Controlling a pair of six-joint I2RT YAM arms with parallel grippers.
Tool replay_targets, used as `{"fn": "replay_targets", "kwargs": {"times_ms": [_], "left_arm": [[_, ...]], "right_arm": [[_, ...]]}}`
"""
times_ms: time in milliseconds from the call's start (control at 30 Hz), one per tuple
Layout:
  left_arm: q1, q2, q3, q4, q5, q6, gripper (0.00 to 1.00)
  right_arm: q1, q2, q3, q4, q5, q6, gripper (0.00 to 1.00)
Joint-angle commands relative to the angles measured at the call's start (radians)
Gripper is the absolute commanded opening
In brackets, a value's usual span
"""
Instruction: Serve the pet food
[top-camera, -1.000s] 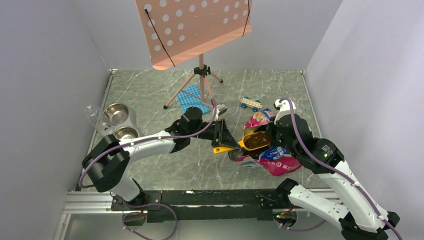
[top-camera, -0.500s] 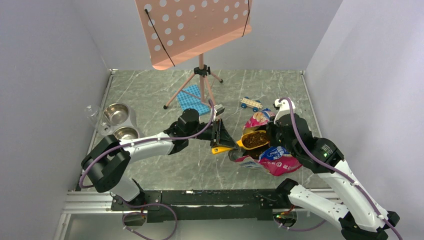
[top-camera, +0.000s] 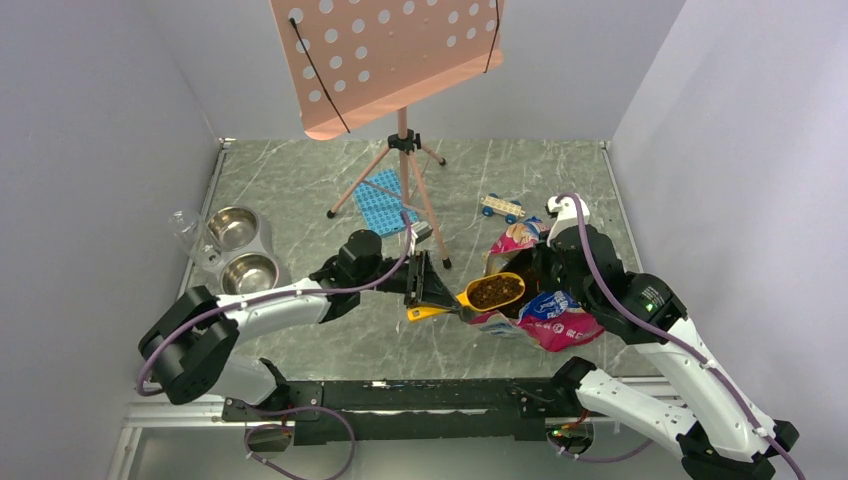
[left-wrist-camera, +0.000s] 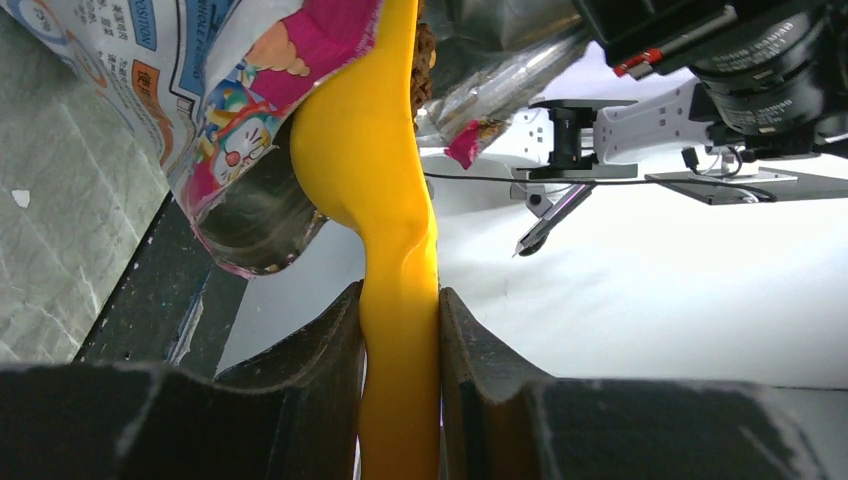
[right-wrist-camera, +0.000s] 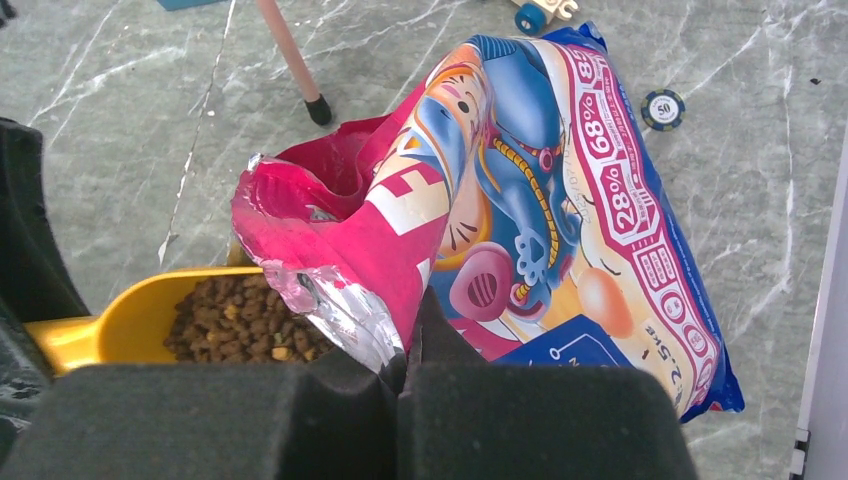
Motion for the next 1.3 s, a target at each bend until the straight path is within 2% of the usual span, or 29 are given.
{"fn": "replay_targets", "kwargs": {"times_ms": [0, 233, 367, 633, 900, 1100, 1267], "left_arm": [[0.022, -0.074, -0.011, 0.058, 0.004, 0.037, 0.0], [0.041, -0.173, -0.049, 0.001, 0.011, 0.054, 0.0], [0.075, -0.259, -0.118, 0.047, -0.017, -0.009, 0.0], [0.164, -0.464, -0.133, -0.137, -0.077, 0.008, 0.0], [0.422, -0.616, -0.144, -0.369, -0.104, 0.063, 0.0], [0.683, -0.693, -0.222, -0.371, -0.091, 0.063, 0.0], [0.914, -0.743, -0.268, -0.386, -0.025, 0.089, 0.0]], "right_arm": [[0.002, -0.024, 0.059, 0.138, 0.042, -0.003, 0.0], [0.002, -0.021, 0.074, 0.108, 0.135, 0.049, 0.0], [0.002, -0.009, 0.09, 0.058, 0.223, 0.106, 0.0], [0.003, 0.005, 0.096, 0.045, 0.28, 0.13, 0.0], [0.003, -0.004, 0.091, 0.062, 0.254, 0.105, 0.0], [0.003, -0.015, 0.086, 0.065, 0.235, 0.096, 0.0], [0.003, -0.016, 0.084, 0.069, 0.216, 0.083, 0.0]]}}
